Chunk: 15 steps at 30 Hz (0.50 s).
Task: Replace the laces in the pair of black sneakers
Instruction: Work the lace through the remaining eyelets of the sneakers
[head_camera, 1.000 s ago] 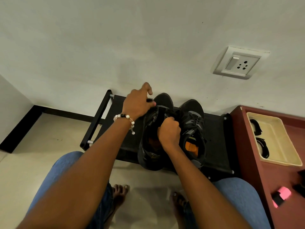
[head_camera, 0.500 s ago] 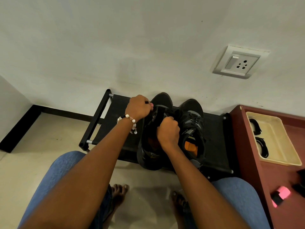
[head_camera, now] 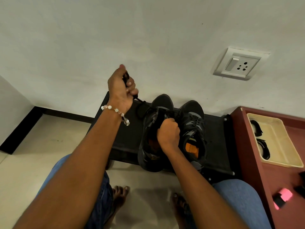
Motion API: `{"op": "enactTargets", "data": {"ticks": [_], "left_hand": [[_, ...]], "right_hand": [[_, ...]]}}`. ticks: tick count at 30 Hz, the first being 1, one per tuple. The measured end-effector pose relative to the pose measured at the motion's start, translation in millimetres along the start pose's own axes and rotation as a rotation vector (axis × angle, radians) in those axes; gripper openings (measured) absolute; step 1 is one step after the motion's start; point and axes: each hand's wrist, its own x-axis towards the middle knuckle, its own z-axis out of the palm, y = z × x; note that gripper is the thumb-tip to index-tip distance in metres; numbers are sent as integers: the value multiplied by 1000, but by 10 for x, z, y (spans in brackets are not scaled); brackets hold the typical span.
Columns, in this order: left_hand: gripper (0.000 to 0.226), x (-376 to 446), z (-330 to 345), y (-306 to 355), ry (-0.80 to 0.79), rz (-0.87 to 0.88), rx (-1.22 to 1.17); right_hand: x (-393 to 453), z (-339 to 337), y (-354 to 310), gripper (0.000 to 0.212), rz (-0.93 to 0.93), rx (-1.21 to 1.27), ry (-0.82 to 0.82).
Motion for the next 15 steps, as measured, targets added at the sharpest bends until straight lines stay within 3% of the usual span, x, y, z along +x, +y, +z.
{"op": "enactTargets", "data": {"ticks": [5,7,11,15], "left_hand": [[16,59,-135,-336,-126,320,1245],[16,54,-166,-499,-225,322,1579],[22,-3,-149,-677,-222,266,1824],[25,38,-167,-700,-201,201,1768]], "right_hand": [[16,19,-4,49,5,-13,10],[22,25,-2,48,6,-29,10],[35,47,7,44,4,-36,17],[43,61,12,43,-2,-42,13]]}}
